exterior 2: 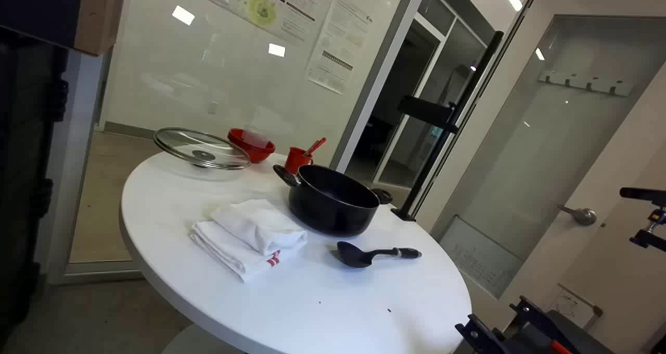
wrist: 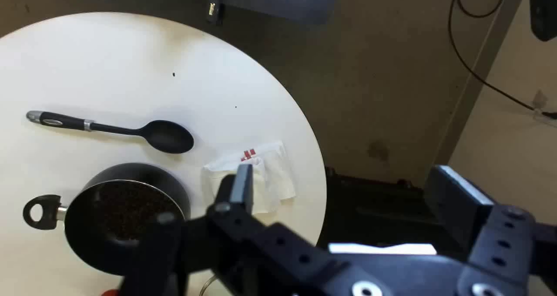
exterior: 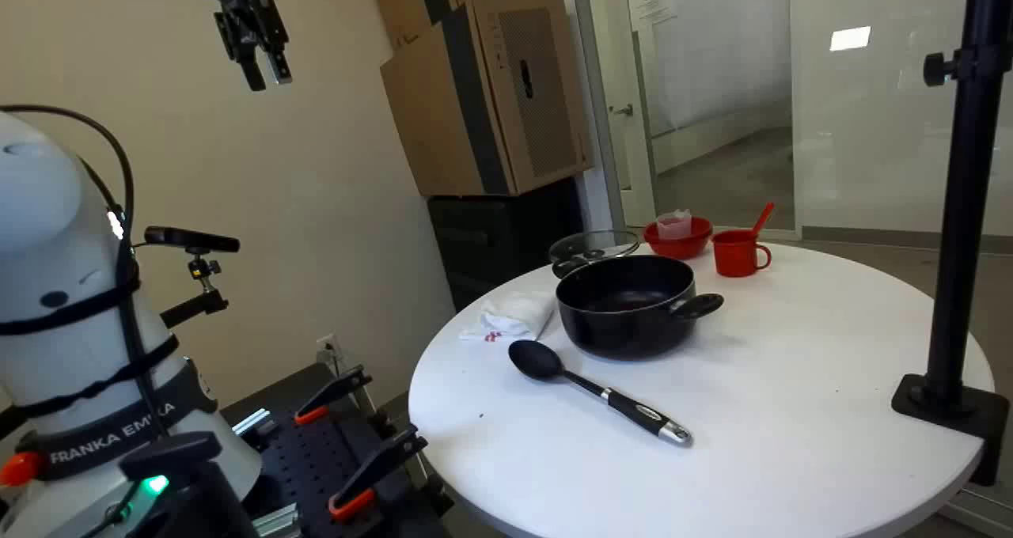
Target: Put the spoon in the pot
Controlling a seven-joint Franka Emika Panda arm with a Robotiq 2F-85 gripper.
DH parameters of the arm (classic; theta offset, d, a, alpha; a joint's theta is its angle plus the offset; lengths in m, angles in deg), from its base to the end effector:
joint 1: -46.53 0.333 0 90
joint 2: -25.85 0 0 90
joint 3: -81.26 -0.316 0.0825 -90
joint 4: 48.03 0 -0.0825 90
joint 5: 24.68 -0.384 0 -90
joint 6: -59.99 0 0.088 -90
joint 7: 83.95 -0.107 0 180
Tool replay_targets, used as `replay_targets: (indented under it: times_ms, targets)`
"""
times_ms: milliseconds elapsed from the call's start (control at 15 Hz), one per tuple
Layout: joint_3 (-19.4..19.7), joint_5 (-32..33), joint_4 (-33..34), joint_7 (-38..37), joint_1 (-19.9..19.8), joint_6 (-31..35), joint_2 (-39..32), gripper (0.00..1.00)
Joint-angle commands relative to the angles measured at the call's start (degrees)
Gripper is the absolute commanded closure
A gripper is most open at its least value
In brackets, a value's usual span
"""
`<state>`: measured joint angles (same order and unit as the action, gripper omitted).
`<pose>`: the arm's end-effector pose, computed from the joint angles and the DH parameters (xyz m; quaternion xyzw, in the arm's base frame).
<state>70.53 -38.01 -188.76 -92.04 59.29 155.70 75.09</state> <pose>0.2616 0.1541 0.5685 -0.9938 -0.0965 -0.0208 0.0519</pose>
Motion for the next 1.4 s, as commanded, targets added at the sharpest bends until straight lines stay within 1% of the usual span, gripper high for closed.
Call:
replay_targets:
  times_ms: [0, 267, 333, 400, 600, 733, 1000, 1133, 1333]
  targets:
    - [-0.6, -0.49, 0.2, 0.57, -0.99, -0.28, 0.09, 0.0]
    - [-0.6, -0.49, 0.21, 0.57, -0.99, -0.27, 0.09, 0.0]
    - [-0.43, 0.12, 0.29, 1.66, -0.72, -0.77, -0.02, 0.0]
    - [-0.51, 1.41, 0.15, 2.62, -0.95, -0.61, -0.02, 0.0]
    - [-0.79, 6.68, -1.19, 1.6, -3.9, 2.45, 0.66, 0.0]
    - [-0.42, 11.66, -2.71, 1.12, -6.37, 5.2, 1.25, 0.0]
    - [2.43, 19.55, -7.08, 1.5, -10.82, 12.01, 1.27, 0.0]
    - [5.73, 21.4, -9.18, 2.9, -12.63, 13.98, 0.46, 0.0]
    - [12.16, 23.12, -11.7, 3.73, -17.59, 17.3, -1.82, 0.0]
